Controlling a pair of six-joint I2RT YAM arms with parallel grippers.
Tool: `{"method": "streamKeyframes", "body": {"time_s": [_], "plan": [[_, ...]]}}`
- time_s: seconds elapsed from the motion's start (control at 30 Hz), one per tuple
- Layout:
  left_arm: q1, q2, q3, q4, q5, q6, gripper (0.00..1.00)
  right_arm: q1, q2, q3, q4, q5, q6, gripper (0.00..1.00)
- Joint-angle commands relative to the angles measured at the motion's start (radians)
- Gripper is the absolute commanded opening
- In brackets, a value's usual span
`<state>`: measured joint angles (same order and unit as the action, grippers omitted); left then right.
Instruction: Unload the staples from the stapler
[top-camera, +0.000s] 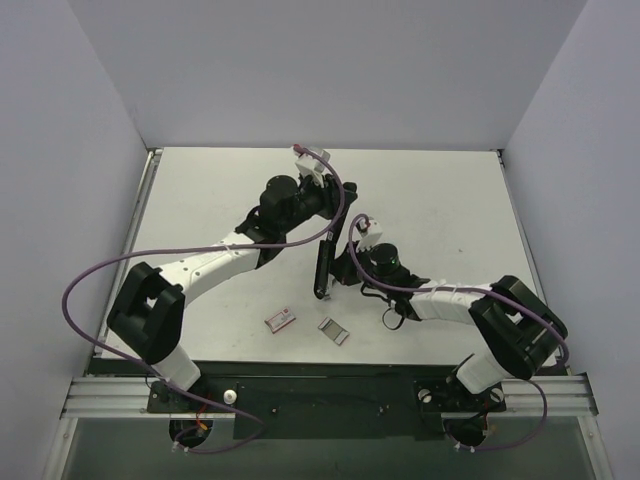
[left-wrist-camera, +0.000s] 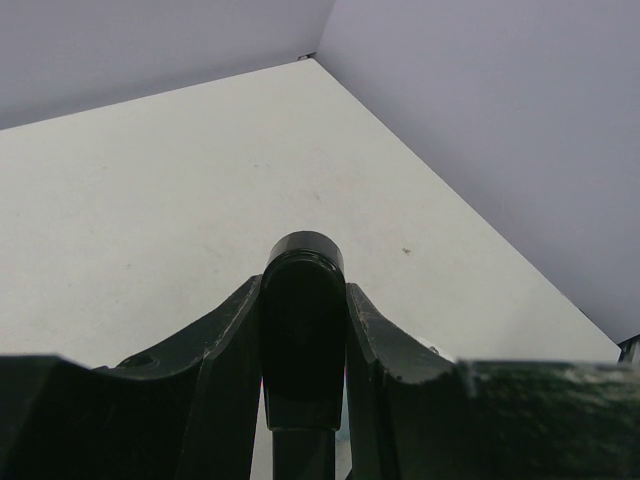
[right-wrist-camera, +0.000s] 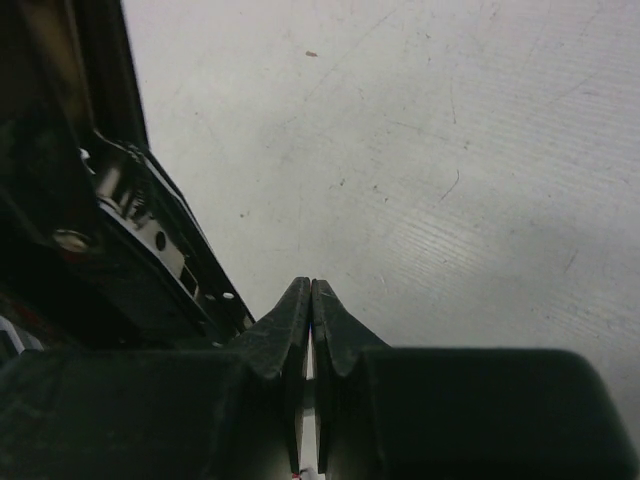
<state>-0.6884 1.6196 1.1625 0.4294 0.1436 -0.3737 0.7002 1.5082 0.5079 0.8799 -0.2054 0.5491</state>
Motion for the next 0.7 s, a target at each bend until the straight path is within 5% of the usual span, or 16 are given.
{"method": "streamKeyframes", "body": {"time_s": [0.0, 0.67], "plan": [[0.006, 0.023, 0.095, 0.131, 0.031, -0.047, 0.0, 0.001, 0.012, 0.063, 0.088, -0.045, -0.008, 0.0], [0.012, -0.052, 0.083, 0.074, 0.008, -0.021, 0.0, -0.008, -0.052, 0.043, 0.065, -0.034, -0.026, 0.0]]}}
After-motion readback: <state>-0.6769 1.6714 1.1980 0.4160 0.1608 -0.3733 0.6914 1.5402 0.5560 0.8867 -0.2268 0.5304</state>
